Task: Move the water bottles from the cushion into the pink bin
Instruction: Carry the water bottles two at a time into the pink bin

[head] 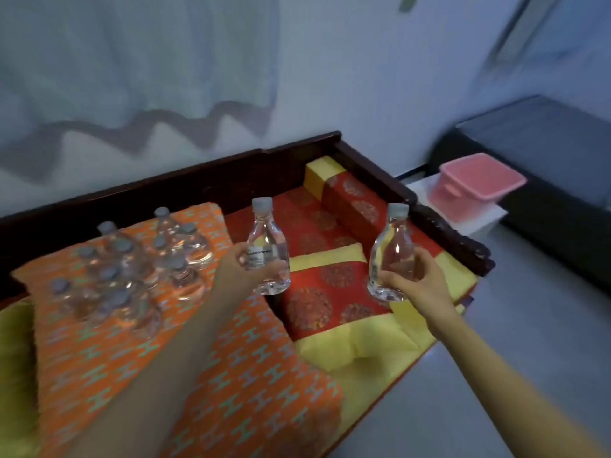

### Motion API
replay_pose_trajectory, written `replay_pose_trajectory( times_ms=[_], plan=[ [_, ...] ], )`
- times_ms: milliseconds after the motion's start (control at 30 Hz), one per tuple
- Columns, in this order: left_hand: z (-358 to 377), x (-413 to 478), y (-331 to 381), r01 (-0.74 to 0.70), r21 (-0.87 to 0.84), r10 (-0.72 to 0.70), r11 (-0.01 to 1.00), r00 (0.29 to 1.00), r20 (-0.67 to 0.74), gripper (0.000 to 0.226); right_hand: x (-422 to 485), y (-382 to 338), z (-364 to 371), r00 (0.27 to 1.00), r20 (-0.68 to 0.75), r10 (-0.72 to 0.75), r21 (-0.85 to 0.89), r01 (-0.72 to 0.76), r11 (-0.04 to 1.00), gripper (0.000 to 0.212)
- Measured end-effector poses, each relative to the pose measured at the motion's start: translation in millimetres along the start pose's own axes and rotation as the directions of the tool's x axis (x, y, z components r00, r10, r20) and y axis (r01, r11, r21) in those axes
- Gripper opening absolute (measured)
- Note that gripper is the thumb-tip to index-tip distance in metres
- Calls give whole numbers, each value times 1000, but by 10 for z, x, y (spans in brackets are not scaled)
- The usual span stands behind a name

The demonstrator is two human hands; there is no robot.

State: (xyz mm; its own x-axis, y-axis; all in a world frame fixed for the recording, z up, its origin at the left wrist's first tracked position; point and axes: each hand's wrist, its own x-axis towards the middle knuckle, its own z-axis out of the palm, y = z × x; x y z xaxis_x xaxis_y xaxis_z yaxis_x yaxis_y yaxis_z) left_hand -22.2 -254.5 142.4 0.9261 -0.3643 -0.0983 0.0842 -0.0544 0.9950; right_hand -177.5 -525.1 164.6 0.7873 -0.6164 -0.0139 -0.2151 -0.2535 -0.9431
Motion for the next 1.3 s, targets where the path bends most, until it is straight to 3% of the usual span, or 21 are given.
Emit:
replay_pose_trajectory(
  times_ms=[133, 300, 567, 733, 900, 1067, 1300],
  plan=[
    [817, 29, 133, 15, -8, -14, 1000, 992, 122, 71, -131, 87, -803, 989, -145, 5, -32, -10, 999, 51],
    [1978, -60, 270, -40, 24, 34, 999, 970, 240, 63, -295, 314, -1881, 963, -264, 55, -7, -58, 998, 57],
    [3597, -188, 386, -68, 42, 55, 997, 967, 249, 56, -267, 737, -3553, 945, -317, 74, -17, -84, 996, 57],
    [4395, -142, 491, -99, 61, 80, 993, 962, 262, 70, -5, 909, -4298, 930, -359, 74, 31, -68, 997, 61],
    [5071, 120, 427, -161, 135, 121, 978, 958, 260, 68, 489, 1171, -4676, 933, -346, 97, 52, -85, 995, 65],
    [5746, 569, 293, -160, 138, 118, 977, 954, 275, 85, 1190, 1491, -5063, 954, -264, 140, 21, -139, 990, 71],
    [6806, 1579, 254, -117, 141, 76, 983, 961, 267, 76, 2458, 1828, -5651, 950, -233, 207, 37, -204, 978, 69]
  ],
)
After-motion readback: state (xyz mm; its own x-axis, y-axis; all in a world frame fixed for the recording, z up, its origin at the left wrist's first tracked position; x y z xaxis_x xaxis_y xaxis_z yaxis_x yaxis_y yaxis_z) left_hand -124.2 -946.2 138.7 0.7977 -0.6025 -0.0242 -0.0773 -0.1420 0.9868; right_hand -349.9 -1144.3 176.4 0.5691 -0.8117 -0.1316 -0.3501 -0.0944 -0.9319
